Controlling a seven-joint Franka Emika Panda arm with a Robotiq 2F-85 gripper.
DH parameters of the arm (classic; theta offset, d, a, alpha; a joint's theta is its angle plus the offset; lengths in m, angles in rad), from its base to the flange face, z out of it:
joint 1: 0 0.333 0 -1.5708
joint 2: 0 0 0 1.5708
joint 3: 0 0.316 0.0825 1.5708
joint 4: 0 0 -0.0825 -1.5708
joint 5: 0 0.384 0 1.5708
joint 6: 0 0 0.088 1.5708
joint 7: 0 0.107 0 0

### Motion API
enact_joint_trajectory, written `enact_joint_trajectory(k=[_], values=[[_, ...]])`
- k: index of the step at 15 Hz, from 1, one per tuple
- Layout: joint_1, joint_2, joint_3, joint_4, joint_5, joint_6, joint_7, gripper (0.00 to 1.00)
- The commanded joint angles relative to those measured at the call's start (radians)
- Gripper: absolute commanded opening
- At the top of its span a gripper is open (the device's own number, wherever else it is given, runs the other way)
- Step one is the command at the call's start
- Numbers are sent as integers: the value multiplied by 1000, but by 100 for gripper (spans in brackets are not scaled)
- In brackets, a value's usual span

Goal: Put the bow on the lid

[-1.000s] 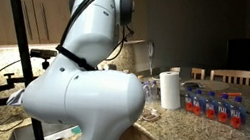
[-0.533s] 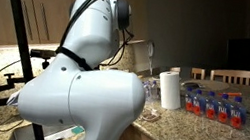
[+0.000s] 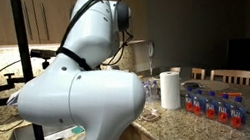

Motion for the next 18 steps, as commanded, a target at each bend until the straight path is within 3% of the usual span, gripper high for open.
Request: enact_joint_trajectory(k=[1,9,10,11,18], values=[[0,-34,-7,18,14,17,5,100],[83,61,-85,110,-34,9,95,100],[94,72,-93,118,-35,7,106,75],[104,85,-98,127,-32,6,111,74],[118,136,-108,164,-3,-19,104,27]])
